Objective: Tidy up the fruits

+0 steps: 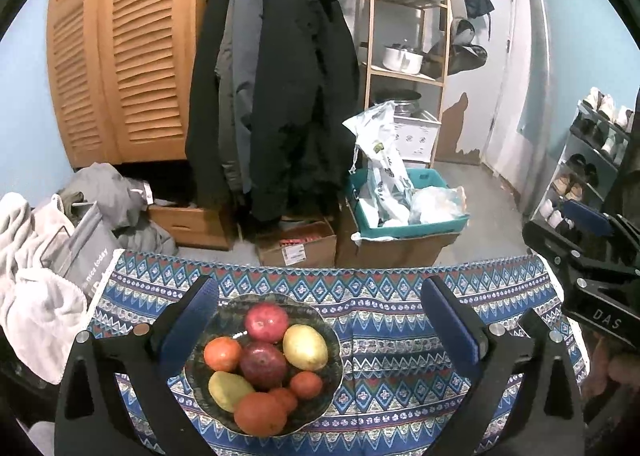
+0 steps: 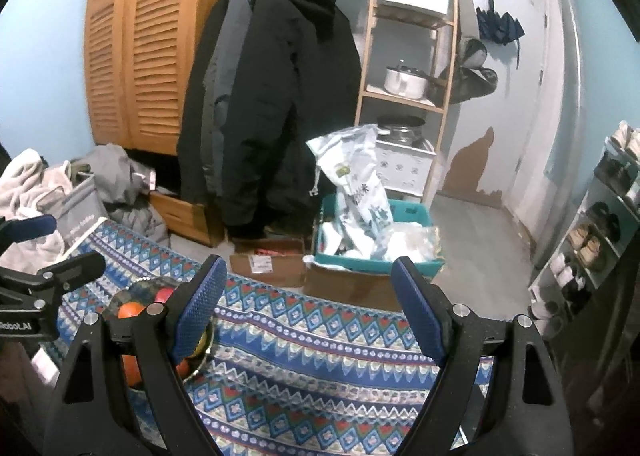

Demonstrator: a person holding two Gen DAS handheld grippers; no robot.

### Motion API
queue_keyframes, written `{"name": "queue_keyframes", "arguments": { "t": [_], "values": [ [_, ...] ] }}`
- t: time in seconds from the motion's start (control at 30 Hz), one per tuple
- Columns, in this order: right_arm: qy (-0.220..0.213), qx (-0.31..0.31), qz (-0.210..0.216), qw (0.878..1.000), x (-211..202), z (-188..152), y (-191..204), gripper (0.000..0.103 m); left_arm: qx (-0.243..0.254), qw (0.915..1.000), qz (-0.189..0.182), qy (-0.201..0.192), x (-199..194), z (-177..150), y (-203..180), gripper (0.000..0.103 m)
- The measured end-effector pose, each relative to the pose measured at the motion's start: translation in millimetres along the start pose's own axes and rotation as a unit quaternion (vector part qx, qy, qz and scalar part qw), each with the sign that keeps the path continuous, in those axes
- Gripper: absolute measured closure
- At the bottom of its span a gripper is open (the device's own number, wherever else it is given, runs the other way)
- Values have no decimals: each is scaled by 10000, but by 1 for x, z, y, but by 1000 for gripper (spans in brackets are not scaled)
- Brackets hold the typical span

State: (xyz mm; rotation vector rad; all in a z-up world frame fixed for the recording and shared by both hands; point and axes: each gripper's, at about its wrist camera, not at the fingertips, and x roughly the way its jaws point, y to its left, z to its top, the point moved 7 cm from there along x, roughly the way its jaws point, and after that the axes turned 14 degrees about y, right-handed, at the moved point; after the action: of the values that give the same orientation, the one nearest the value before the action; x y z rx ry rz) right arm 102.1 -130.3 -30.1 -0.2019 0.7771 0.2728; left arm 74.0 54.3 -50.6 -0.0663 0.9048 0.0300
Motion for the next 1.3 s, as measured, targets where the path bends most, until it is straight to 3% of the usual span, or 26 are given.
{"name": "queue_keyframes", "arguments": {
  "t": [1.3],
  "values": [
    [50, 59, -112, 9999, -1, -6, -18, 20, 56, 10000, -6, 43, 2, 3, -14, 1]
  ]
}}
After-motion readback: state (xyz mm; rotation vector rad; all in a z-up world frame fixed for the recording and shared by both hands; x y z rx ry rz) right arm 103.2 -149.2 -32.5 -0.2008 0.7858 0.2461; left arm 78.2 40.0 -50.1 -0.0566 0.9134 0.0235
